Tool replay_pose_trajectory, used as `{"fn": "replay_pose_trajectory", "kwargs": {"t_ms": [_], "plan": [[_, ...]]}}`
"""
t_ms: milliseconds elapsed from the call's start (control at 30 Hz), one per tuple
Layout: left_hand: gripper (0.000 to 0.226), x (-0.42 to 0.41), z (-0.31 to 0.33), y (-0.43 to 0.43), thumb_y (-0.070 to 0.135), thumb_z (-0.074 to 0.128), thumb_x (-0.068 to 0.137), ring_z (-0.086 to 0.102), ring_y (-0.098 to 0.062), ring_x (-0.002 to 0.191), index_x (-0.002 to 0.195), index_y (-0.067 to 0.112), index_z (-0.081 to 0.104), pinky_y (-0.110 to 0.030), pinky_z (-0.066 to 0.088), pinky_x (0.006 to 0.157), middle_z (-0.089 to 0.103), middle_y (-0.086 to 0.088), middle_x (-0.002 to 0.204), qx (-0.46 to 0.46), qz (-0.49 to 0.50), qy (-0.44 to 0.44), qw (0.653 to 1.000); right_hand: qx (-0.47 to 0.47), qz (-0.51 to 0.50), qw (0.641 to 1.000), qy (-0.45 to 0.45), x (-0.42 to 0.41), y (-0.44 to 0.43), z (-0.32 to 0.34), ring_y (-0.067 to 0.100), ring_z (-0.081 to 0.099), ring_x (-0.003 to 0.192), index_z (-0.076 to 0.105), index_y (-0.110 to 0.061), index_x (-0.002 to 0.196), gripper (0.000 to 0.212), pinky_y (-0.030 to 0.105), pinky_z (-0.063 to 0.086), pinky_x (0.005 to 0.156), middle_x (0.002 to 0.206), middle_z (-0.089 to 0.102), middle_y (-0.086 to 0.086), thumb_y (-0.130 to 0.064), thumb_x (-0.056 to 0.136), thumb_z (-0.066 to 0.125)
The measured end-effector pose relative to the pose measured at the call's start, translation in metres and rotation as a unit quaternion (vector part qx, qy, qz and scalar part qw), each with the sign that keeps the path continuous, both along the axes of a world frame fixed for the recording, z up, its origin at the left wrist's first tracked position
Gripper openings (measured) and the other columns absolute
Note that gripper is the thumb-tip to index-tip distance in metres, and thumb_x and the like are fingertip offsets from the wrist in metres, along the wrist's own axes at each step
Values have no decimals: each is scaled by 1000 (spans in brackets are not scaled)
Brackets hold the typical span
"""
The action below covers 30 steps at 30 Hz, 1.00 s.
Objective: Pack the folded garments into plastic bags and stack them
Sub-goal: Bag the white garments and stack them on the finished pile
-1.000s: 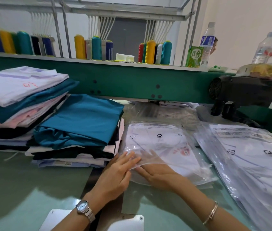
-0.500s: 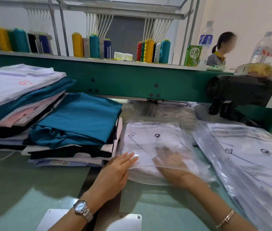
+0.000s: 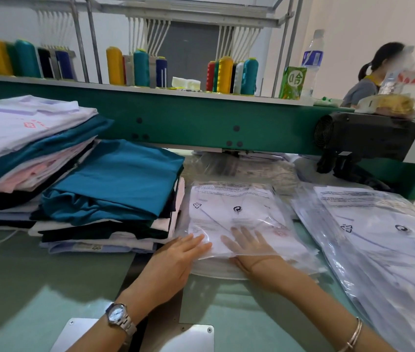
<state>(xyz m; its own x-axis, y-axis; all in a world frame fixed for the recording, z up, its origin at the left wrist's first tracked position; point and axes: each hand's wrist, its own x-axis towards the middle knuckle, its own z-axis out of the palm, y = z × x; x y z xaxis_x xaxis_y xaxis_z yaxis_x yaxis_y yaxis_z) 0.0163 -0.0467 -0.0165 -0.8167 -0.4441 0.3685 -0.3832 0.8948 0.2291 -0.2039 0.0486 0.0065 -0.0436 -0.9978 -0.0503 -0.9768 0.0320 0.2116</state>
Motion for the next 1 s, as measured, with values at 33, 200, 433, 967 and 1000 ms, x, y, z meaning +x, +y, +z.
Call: {"fn": "replay_pose_trajectory", "kwargs": {"t_ms": [33, 200, 433, 967, 1000], "plan": [[62, 0, 3, 1, 11, 37, 95, 14, 0, 147, 149, 40, 32, -19, 19, 117, 19, 22, 158, -4, -2, -8, 1000, 6, -3, 999, -36, 6, 6, 3, 27, -10, 149, -3, -24, 155, 59, 38, -3, 120, 161, -14, 10, -36, 105, 26], [50, -9, 33, 1, 43, 36, 96, 31, 0, 141, 145, 35, 44, -26, 31, 113, 35, 16, 154, 42, -31, 78, 996, 186, 76, 958, -204, 18, 28, 51, 8, 4, 148, 5, -34, 154, 79, 24, 6, 118, 162, 0, -5, -62, 92, 46], [42, -107, 89, -46, 35, 34, 98, 59, -21, 115, 135, 22, 49, -37, 47, 97, 58, 1, 133, -32, 123, -27, 992, 206, 235, 724, -615, -14, -32, 123, 37, 54, 124, 61, 4, 119, 43, 48, 38, 109, 131, 56, 26, -27, 105, 35], [61, -207, 5, -156, 35, 16, 105, -9, -27, 150, 155, 12, -10, -45, -9, 121, -11, -7, 163, 43, 245, -31, 968, -117, -105, 944, -290, -93, -203, 7, 28, 1, 149, 19, -33, 153, 51, 49, -2, 119, 161, 13, -1, -47, 103, 14], [61, -207, 0, -158, 34, 17, 104, -11, -26, 150, 155, 13, -11, -46, -10, 120, -13, -7, 163, 24, 233, -30, 972, -108, -98, 949, -280, -97, -205, -1, 26, -3, 149, 15, -36, 153, 54, 50, -7, 118, 162, 10, -3, -52, 102, 9]]}}
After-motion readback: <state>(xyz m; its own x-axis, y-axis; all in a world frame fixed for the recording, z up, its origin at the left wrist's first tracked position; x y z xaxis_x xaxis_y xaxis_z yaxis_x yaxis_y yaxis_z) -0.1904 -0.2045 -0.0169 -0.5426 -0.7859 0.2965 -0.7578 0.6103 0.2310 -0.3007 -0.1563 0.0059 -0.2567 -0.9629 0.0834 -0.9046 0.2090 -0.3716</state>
